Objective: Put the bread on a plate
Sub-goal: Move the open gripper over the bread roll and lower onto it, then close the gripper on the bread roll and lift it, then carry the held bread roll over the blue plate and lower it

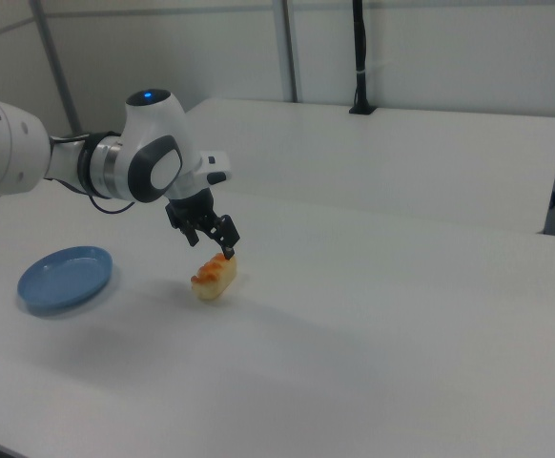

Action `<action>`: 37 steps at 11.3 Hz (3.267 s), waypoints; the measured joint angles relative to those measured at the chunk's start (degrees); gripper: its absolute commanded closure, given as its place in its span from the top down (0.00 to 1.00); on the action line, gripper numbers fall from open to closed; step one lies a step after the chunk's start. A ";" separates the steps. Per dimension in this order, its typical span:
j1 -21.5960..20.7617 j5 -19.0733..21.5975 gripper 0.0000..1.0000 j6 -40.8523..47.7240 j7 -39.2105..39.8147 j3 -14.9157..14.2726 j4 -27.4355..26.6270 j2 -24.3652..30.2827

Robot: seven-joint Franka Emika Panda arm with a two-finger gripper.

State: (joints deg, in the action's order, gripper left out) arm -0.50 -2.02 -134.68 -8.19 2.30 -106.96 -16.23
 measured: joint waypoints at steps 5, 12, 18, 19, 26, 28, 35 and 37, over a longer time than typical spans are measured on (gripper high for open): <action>-1.37 -1.93 1.00 -1.67 -4.76 0.46 0.94 -3.41; -1.89 -7.65 0.75 -1.68 -8.09 0.50 1.05 -6.48; -2.42 -8.79 0.52 -1.68 -9.22 0.53 2.71 -6.23; -2.41 -8.79 0.52 -1.67 -9.22 0.53 2.78 -5.69; -2.27 -8.79 0.49 15.69 -8.06 2.83 3.25 5.89; -1.68 -8.79 0.49 21.94 -7.82 6.27 3.24 9.78; -1.16 -6.82 0.49 29.83 -16.66 20.56 5.05 12.35; -1.64 -6.47 0.49 29.83 -21.44 23.85 4.93 11.80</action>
State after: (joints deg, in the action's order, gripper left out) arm -2.15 -8.49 -104.85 -29.63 26.15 -102.03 -4.43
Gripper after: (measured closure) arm 0.507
